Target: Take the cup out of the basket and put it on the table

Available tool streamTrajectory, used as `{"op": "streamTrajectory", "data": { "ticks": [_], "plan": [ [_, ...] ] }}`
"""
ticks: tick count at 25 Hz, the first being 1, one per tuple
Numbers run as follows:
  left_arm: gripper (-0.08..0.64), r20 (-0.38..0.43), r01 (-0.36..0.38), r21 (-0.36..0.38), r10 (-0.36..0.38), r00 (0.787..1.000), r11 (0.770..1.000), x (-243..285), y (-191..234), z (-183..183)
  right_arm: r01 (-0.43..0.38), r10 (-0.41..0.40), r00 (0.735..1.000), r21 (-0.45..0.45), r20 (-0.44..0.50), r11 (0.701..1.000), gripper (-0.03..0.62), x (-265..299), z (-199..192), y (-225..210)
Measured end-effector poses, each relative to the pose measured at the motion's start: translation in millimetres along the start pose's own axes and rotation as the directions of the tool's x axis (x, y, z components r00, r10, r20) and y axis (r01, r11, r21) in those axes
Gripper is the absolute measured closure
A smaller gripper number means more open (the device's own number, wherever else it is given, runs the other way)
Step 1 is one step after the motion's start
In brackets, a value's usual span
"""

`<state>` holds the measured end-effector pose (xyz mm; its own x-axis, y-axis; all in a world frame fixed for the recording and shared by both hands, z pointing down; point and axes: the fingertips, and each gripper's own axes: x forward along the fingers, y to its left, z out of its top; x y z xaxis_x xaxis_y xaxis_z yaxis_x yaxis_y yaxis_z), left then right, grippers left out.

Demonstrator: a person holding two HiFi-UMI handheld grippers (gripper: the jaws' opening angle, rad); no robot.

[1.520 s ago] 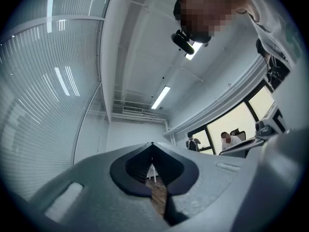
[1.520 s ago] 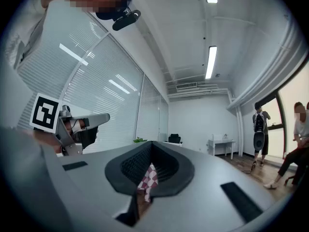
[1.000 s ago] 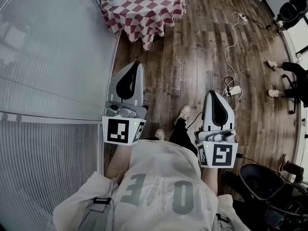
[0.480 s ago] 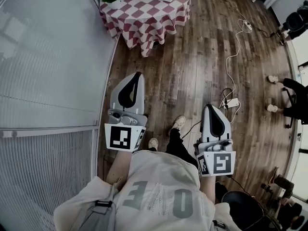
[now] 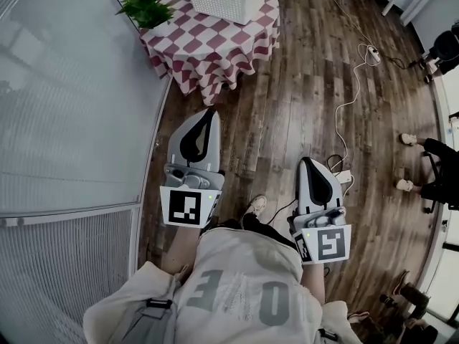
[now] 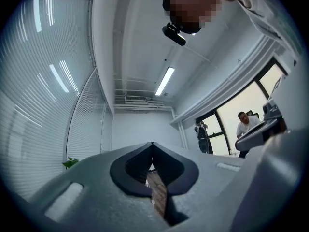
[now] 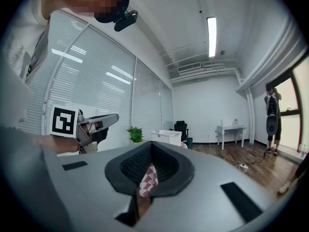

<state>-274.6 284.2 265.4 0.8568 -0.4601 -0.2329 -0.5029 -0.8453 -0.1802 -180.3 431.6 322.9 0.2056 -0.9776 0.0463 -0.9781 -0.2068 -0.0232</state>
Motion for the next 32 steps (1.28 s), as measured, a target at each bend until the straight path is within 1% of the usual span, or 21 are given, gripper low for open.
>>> {"op": "streamTrajectory", "data": {
  "ticks": [2,5,7,9,13,15,18,20,22,25,28,29,32],
  "plan": [
    [0.554,-0.007,-0.009,0.027,0.009,1.0,1.0,16,-5,-4,-0.013,0.012,1.0,0.019,0.015,1.0,0.584,7,0,-17],
    [0.554,0.024,-0.015,0.035,0.014,1.0,0.999,36,-9,-2,-0.011,0.01,0.999,0.025,0.034,1.0,0.584,11,0,-36],
    [0.554,0.03,-0.02,0.042,0.019,0.999,0.999,44,-13,1,-0.012,0.011,0.999,0.03,0.036,0.999,0.584,10,-1,-44],
    [0.554,0.028,-0.023,0.053,0.022,0.999,0.998,51,-18,4,-0.03,0.029,0.999,0.034,0.03,0.999,0.584,11,-1,-47],
    [0.554,0.013,-0.025,0.071,0.024,1.0,0.997,66,-25,3,-0.071,0.07,0.997,0.024,0.025,0.997,0.584,30,0,-55],
    [0.554,0.014,-0.032,0.066,0.032,0.999,0.997,75,-22,-3,-0.077,0.077,0.997,-0.006,0.012,0.997,0.584,45,0,-59],
    [0.554,0.06,-0.062,0.049,0.059,0.996,0.997,91,-7,-9,-0.07,0.07,0.998,-0.118,-0.003,0.991,0.584,72,2,-62],
    [0.554,0.089,-0.079,0.052,0.074,0.993,0.995,109,2,-12,-0.074,0.076,0.997,-0.167,0.004,0.983,0.584,91,5,-68],
    [0.554,0.086,-0.083,0.047,0.079,0.993,0.995,134,10,-21,-0.09,0.092,0.996,-0.164,0.006,0.982,0.584,112,5,-77],
    [0.554,0.068,-0.094,0.025,0.093,0.993,0.995,170,21,-35,-0.121,0.119,0.993,-0.135,-0.022,0.984,0.584,150,2,-95],
    [0.554,0.097,-0.112,0.053,0.107,0.99,0.992,199,35,-46,-0.155,0.152,0.988,-0.132,-0.036,0.979,0.584,203,4,-115],
    [0.554,0.095,-0.118,0.065,0.112,0.989,0.991,208,42,-50,-0.165,0.16,0.986,-0.135,-0.042,0.977,0.583,221,6,-121],
    [0.554,0.052,-0.152,0.068,0.149,0.988,0.986,234,72,-67,-0.194,0.19,0.981,-0.108,-0.051,0.975,0.583,267,11,-134]
  ]
}}
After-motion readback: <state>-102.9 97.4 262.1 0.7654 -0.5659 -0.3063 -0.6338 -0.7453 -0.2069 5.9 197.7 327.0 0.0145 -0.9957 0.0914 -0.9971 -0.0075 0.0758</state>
